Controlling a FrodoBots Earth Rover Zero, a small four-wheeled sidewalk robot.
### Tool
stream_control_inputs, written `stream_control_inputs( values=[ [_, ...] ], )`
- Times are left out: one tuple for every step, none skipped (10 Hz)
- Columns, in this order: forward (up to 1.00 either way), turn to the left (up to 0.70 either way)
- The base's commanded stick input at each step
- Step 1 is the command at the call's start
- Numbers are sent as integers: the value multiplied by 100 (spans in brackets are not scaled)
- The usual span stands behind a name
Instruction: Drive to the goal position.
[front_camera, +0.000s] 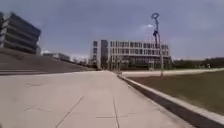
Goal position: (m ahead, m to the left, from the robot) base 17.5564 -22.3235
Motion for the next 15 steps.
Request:
stream_control_inputs(
  values=[
    [70, 0],
    [70, 0],
    [70, 0],
    [70, 0],
    [70, 0],
    [70, 0],
    [70, 0],
    [70, 0],
    [70, 0],
    [70, 0],
    [70, 0],
    [70, 0],
    [70, 0],
    [70, 0],
    [70, 0]
  ],
)
